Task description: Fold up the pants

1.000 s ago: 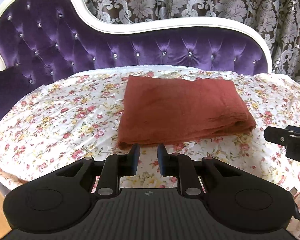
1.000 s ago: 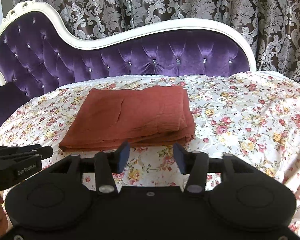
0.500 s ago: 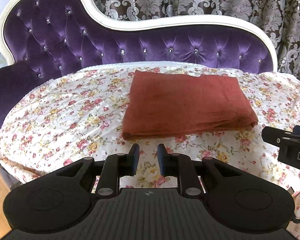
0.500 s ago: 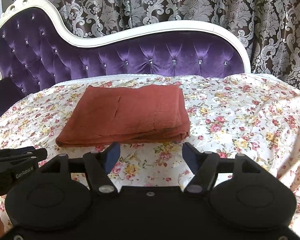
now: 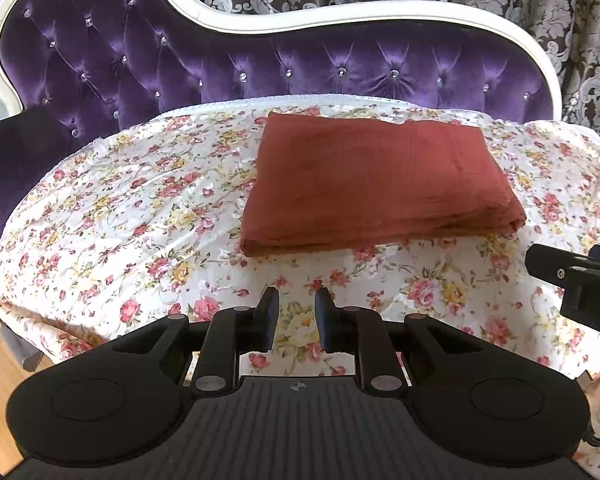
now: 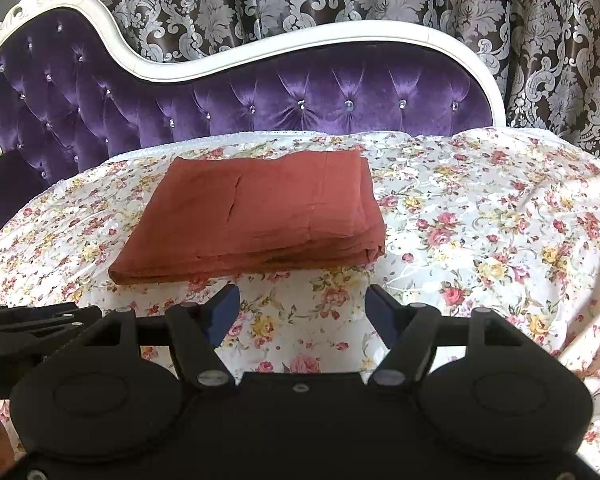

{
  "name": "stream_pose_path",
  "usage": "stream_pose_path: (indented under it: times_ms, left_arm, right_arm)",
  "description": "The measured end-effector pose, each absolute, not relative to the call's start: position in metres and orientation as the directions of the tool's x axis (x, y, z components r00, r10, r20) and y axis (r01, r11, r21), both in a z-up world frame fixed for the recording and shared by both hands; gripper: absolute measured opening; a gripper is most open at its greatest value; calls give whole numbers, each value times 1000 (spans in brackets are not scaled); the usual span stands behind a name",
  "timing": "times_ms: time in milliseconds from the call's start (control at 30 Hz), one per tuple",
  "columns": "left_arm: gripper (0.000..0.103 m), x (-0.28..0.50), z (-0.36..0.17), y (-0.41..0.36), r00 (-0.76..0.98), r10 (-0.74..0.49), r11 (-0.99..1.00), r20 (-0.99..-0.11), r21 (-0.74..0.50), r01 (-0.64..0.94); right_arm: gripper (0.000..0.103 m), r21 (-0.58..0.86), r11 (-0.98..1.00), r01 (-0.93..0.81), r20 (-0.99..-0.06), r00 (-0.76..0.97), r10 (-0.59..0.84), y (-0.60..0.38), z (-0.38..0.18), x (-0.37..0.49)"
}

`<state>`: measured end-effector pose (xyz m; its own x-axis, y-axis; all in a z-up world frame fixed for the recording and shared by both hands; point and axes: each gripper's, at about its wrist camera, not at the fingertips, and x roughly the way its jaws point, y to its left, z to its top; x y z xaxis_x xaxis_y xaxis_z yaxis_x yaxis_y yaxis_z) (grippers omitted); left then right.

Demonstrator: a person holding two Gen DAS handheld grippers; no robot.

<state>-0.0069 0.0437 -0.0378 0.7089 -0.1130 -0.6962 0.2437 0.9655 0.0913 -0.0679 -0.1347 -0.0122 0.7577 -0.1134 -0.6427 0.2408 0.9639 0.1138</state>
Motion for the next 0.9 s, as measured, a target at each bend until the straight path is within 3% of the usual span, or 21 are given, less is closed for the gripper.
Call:
stream_pose_path:
  times_ms: [900]
  left_arm:
    - [20,11,-48,41,669,-113,968,-734,71,241]
  right_arm:
    - [72,131,962,242,-673,733,-93,-137,-20,-50]
